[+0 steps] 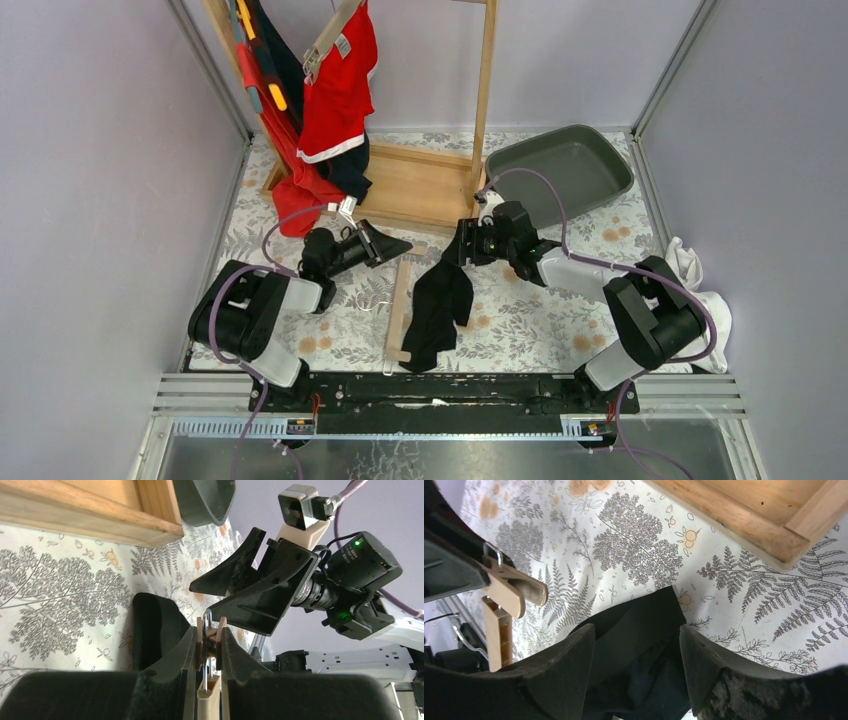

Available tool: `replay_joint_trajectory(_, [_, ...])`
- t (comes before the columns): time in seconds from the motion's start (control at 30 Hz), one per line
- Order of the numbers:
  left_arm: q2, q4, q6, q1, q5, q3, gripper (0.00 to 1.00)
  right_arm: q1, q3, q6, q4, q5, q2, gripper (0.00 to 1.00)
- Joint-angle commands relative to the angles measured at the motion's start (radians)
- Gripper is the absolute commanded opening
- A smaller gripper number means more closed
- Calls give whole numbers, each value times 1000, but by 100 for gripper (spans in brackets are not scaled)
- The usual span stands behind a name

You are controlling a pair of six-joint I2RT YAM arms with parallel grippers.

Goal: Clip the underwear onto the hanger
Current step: Clamp the underwear onto the hanger.

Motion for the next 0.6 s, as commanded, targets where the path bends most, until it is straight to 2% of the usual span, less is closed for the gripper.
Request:
replay_joint_trajectory(0.0, [-40,-146,84,3,24,-3,0,24,61,-47,-51,37,39,69])
replay_joint_trajectory(0.3, [-39,-201,118,-1,65,-8,0,25,80,-27,0,2,148,68])
replay_joint_trajectory(0.43, [-48,-223,135,-1,64,-6,0,25,88,-13,33,-44,189,62])
replay_joint_trajectory(0.5, [-45,-228,138,-1,64,-5,0,25,91,-5,45,-58,203,54])
replay_joint_trajectory(0.57, [-42,-228,138,-1,63,-3,0,25,90,-2,56,-70,208,39])
